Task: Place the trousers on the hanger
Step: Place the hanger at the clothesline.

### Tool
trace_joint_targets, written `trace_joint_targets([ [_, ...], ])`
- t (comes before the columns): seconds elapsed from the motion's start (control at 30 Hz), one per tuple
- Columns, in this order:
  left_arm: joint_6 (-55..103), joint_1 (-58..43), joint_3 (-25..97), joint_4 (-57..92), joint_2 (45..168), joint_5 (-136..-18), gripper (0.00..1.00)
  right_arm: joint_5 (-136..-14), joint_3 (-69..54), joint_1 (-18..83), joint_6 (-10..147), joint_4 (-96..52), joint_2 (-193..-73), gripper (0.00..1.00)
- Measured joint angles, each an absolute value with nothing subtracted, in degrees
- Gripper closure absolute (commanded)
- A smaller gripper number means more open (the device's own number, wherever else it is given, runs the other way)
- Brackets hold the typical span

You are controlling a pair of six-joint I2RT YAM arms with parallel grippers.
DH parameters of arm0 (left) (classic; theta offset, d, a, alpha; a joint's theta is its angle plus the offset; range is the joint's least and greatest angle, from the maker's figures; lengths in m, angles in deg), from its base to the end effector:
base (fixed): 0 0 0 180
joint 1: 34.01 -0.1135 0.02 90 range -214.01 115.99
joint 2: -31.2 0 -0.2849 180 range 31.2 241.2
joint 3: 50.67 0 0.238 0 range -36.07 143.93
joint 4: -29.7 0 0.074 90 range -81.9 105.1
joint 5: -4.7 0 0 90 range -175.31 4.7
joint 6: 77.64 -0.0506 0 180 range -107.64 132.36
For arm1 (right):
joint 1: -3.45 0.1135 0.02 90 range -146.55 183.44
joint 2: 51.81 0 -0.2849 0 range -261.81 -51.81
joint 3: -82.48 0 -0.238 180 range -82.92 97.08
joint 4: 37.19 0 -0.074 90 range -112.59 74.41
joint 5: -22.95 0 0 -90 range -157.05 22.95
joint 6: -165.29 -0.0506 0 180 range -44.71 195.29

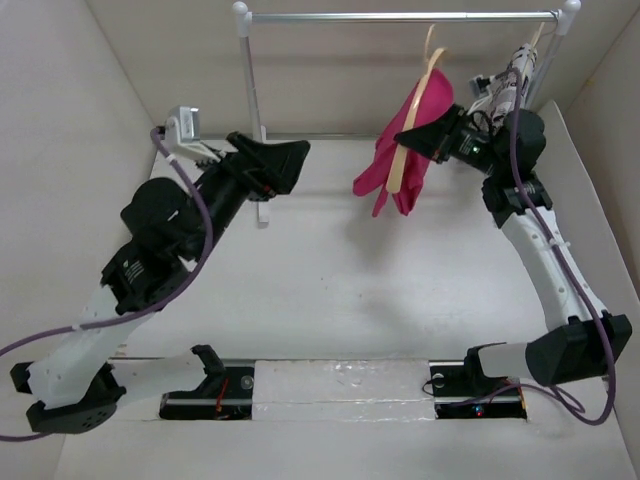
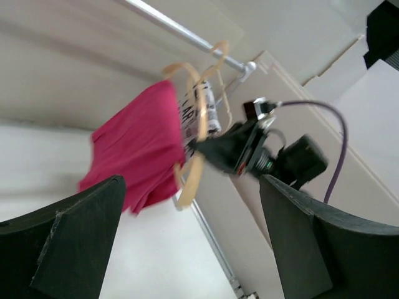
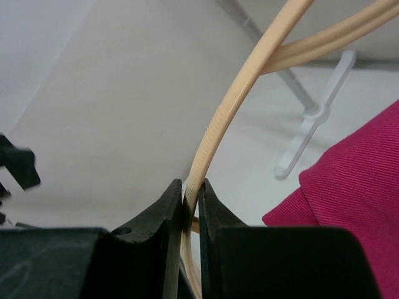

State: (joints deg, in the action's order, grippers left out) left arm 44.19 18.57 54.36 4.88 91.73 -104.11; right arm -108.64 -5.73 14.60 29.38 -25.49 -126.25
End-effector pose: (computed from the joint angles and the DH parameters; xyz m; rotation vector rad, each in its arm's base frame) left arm 0.1128 -0.1206 0.5694 -0.0658 1.3186 -1.0680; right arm 0.2702 0.0875 0.4699 -0.1542 1.6424 1.3097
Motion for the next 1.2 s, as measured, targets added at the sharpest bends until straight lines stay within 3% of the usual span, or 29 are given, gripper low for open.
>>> trace_joint_targets([
  [0.37,52.21,18.5,27.15,-3.25,81.33,-106.98,0.15,-112.9,9.57,1.23,25.94,-28.28,-139.76,1.0],
  [0.63,54.42,18.5,25.25,-6.05,78.44,-107.26,0.15,-114.93,14.9,-2.38,22.67,-30.82,-148.98,1.0],
  [0.87,55.21,18.5,24.53,-5.66,78.33,-107.09,0.14,-115.52,12.32,-3.34,20.15,-34.69,-151.14,1.0],
  [0.9,55.29,18.5,24.29,-5.68,78.33,-106.98,0.14,-115.57,11.45,-3.34,20.22,-35.26,-150.92,0.96],
  [0.97,55.32,18.5,24.14,-5.64,78.73,-106.89,0.1,-115.5,10.23,-3.32,20.92,-35.67,-150.44,0.57],
  [1.0,55.32,18.5,24.14,-5.37,78.99,-106.78,0.01,-115.5,9.9,-3.28,22.38,-35.89,-150.07,0.46],
  [1.07,55.25,18.5,24.11,-5.33,79.62,-106.82,0.01,-115.24,9.9,-3.43,25.18,-35.5,-148.8,0.42],
  [1.2,54.79,18.5,24.84,-5.02,82.51,-107.0,0.01,-114.12,10.9,-4.19,31.93,-29.31,-144.08,0.15],
])
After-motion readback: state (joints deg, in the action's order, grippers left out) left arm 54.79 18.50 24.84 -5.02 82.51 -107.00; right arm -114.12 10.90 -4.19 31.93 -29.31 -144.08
